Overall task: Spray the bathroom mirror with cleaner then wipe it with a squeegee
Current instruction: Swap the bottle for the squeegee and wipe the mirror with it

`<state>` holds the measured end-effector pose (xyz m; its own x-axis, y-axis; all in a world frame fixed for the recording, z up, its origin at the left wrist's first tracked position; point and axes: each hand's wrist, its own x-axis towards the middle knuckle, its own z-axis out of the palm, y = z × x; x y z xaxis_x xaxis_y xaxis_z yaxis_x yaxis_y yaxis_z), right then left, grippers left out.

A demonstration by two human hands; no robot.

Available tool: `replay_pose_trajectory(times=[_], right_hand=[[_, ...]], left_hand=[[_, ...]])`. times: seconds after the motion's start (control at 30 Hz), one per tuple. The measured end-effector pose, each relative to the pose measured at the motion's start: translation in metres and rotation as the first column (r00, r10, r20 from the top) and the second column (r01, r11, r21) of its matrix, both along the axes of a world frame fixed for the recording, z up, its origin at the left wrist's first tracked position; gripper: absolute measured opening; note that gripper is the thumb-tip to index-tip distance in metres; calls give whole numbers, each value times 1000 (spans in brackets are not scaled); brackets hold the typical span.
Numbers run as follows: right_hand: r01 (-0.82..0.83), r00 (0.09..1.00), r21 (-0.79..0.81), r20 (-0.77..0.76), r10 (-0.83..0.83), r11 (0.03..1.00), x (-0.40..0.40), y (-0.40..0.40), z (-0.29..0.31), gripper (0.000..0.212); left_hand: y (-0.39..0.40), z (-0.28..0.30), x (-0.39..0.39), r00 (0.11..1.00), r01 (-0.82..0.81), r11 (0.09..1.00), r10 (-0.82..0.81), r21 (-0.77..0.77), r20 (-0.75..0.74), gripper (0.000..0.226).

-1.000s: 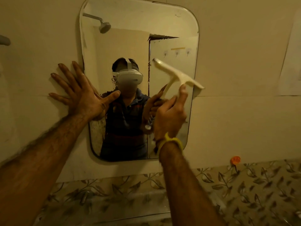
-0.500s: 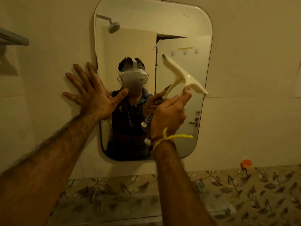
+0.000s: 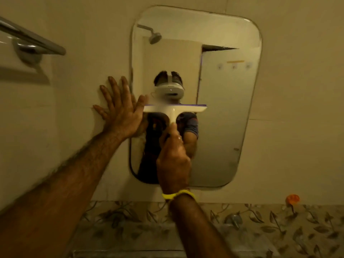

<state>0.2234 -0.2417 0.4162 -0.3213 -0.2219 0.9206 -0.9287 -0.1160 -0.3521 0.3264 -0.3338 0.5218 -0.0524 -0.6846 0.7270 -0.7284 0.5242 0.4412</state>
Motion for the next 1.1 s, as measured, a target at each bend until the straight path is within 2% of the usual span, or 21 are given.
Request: replay_pose_trajectory(times=[0.07, 0.17, 0.23, 0.3, 0.37, 0.5, 0.57, 0.63, 0.73, 0.8, 0.97, 1.03, 1.1], right_hand=[[16, 1000, -70, -5, -16, 997, -11, -7, 23, 51], [14, 1000, -152, 27, -10, 988, -16, -13, 70, 52], [-15, 998, -86, -57, 11, 996, -8, -18, 57, 51], [-20, 985, 28, -171, 25, 999, -4, -19, 19, 50], [-18, 973, 72, -228, 34, 997, -11, -15, 0, 49], [-33, 971, -11, -236, 29, 999, -7, -25, 67, 52], [-68, 971, 0, -231, 66, 998, -3, -29, 89, 54], [-63, 965, 43, -253, 72, 997, -10, -28, 73, 54], [-39, 941, 135, -328, 81, 990, -26, -10, 10, 53], [-15, 934, 132, -351, 60, 991, -34, -4, -2, 51], [-73, 977, -50, -202, 62, 996, -28, -12, 82, 49], [-104, 978, -43, -183, 95, 994, -32, -8, 76, 48], [-97, 974, 0, -206, 95, 995, -42, -4, 36, 46]], left_hand=[[1, -2, 9, 999, 41, 999, -41, -23, -16, 68], [6, -2, 20, 995, 94, 995, -95, -26, -34, 78], [7, -3, 23, 992, 113, 994, -113, -6, -57, 80], [7, -2, 26, 989, 127, 992, -126, 12, -78, 81], [5, -3, 30, 985, 151, 988, -148, 23, -93, 91], [2, -5, 31, 973, 182, 983, -180, 5, -143, 87], [2, -9, 28, 972, 171, 985, -172, -19, -158, 83], [1, -16, 27, 970, 169, 985, -173, -38, -173, 77], [-1, -23, 34, 975, 174, 984, -176, -25, -135, 73], [-3, -24, 36, 979, 169, 985, -172, -32, -106, 69], [-1, -23, 21, 984, 98, 995, -98, -8, -148, 64], [5, -18, 16, 984, 76, 994, -63, 73, -166, 65], [9, -14, 15, 981, 107, 984, -82, 141, -177, 69]])
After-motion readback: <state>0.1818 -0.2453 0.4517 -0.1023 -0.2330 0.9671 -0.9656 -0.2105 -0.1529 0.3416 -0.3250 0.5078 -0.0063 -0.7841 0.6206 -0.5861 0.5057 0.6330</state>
